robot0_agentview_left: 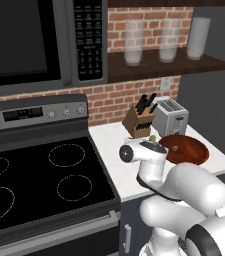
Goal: Grab a lemon wedge from the fridge and one ice cube from the ice bowl, and put them in the glass of lemonade.
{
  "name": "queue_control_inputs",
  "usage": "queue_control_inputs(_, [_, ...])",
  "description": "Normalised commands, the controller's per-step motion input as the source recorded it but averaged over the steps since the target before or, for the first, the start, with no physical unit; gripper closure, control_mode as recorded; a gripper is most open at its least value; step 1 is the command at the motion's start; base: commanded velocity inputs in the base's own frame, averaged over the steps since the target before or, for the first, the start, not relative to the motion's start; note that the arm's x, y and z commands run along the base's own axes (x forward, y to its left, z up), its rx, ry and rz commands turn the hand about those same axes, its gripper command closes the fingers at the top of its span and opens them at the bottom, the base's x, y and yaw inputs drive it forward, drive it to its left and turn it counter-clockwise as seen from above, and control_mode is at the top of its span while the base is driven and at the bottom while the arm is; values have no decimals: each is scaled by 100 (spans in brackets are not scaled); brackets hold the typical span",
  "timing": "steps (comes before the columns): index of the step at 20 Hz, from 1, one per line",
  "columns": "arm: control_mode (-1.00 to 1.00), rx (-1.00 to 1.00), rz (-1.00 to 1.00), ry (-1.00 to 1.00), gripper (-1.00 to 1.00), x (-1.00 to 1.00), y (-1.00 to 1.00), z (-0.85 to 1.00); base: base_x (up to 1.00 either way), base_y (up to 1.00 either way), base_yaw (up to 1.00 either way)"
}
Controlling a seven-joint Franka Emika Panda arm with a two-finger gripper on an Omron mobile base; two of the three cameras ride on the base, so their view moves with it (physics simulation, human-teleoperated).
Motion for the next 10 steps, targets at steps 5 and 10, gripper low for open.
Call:
queue_control_inputs(5, [-100,0,-2,0,100,1,-5,10,0,0,0])
queue_control_inputs(10, [-100,0,-4,0,100,4,-1,33,0,0,0])
